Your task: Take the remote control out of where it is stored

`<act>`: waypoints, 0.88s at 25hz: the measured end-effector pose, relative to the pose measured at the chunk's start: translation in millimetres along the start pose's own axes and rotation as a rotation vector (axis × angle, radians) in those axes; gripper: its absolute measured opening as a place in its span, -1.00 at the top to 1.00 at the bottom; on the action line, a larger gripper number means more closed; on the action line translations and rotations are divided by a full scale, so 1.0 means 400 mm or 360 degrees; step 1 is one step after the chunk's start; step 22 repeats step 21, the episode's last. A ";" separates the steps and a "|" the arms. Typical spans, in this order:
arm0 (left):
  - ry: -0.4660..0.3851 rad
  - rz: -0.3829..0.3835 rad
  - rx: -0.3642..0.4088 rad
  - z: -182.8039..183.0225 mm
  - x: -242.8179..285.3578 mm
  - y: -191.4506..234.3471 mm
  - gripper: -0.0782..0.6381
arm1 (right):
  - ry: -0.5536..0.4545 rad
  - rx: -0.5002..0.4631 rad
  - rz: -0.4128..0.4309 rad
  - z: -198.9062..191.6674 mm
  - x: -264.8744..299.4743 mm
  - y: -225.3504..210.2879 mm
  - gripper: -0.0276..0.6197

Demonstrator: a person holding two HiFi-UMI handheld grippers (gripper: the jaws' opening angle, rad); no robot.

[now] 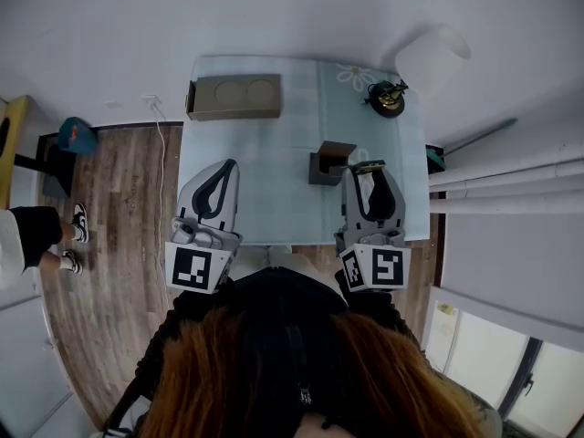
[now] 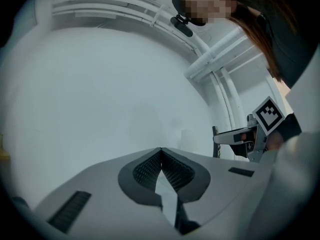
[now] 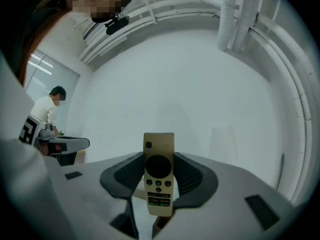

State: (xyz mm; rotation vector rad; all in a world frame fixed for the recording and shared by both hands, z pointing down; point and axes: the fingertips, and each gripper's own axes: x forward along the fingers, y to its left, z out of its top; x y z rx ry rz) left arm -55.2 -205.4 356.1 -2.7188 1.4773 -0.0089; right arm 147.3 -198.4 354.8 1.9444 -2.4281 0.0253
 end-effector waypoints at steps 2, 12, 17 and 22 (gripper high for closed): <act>0.0001 -0.0002 0.0001 0.000 0.003 -0.002 0.78 | -0.0002 0.0000 0.0003 0.001 0.002 0.000 0.33; -0.0001 -0.0004 0.0000 0.001 0.005 -0.008 0.78 | -0.0017 0.0008 0.0029 0.007 0.003 0.010 0.33; 0.0000 -0.0004 0.0001 0.001 0.007 -0.007 0.78 | -0.0042 0.0007 0.0037 0.013 0.003 0.015 0.33; -0.0004 0.0004 0.0003 0.004 0.007 -0.006 0.78 | -0.0046 0.0000 0.0044 0.016 0.001 0.020 0.33</act>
